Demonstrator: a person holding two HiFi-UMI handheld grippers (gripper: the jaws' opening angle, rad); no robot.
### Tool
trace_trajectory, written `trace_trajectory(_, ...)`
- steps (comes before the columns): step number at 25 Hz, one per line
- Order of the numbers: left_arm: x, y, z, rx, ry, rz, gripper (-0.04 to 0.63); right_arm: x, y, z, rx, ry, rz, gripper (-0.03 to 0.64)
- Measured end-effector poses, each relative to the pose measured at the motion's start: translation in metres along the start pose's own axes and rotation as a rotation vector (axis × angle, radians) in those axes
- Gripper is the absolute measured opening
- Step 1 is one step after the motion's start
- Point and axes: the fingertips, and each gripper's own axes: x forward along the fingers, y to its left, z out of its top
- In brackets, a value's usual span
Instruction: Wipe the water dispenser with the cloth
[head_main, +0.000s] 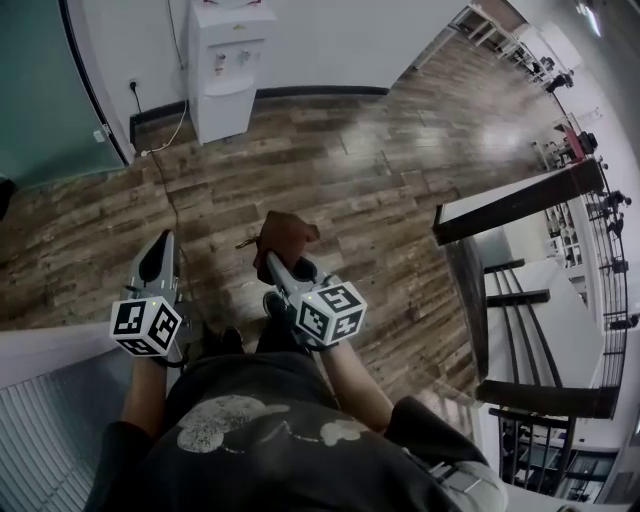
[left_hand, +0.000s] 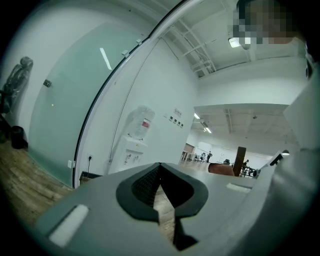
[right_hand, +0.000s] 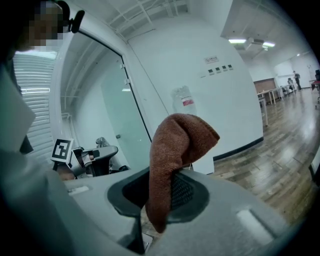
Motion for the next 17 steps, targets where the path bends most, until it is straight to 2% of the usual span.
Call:
trace_trajectory(5,-0.011,0.002,-0.004,-0.002,-0.004,0.007,0.018,0.004,0.006,-0.004,0.034,-0.007,0.029,0.059)
trace_trajectory(17,-0.017,0.003,-0.002,0.0,-0.006,0.003,0.018,0.011,0.025,-0.002,-0.022,0.007,0.094,0.058)
